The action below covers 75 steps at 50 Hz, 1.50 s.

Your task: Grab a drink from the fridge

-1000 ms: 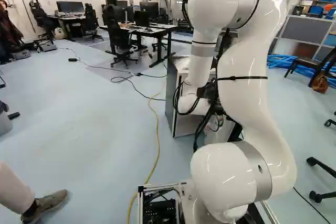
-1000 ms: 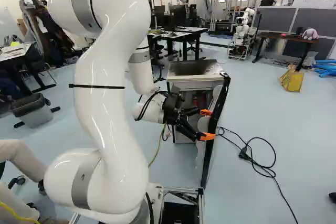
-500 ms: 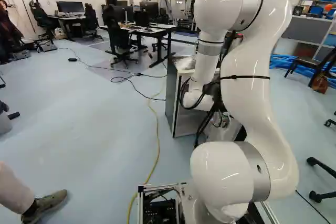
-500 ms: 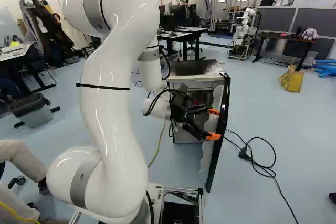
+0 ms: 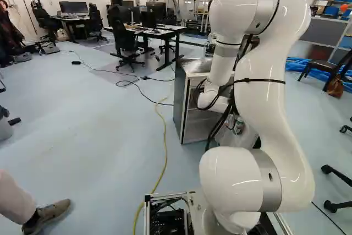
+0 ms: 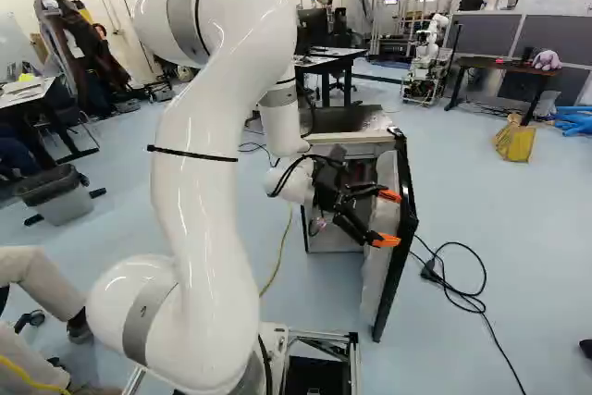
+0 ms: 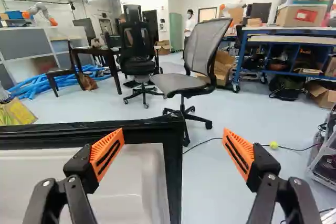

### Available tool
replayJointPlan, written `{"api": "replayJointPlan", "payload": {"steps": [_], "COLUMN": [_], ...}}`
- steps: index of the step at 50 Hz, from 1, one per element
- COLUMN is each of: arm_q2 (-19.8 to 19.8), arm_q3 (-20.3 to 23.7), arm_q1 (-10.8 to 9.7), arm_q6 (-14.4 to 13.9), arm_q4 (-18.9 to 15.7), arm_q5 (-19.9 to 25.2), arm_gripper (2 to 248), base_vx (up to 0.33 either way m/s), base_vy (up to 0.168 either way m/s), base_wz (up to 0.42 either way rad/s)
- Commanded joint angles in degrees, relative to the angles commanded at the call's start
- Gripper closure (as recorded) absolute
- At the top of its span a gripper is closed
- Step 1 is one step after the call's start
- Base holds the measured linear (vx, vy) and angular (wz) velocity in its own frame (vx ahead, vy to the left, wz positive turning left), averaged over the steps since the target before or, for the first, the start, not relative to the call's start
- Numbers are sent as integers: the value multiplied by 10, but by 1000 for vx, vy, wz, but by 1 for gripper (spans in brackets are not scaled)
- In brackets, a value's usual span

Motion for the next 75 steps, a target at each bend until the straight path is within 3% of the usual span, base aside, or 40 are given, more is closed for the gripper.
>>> {"api": "replayJointPlan", "payload": {"steps": [75], "arm_q2": [-60], "arm_q3": [-144], "arm_q1": [-121], "arm_q6": [0], "arm_q4": [0], "arm_q5": [-33], "arm_gripper": [3], "base_vx": [0], "base_vy": [0], "base_wz": [0]}}
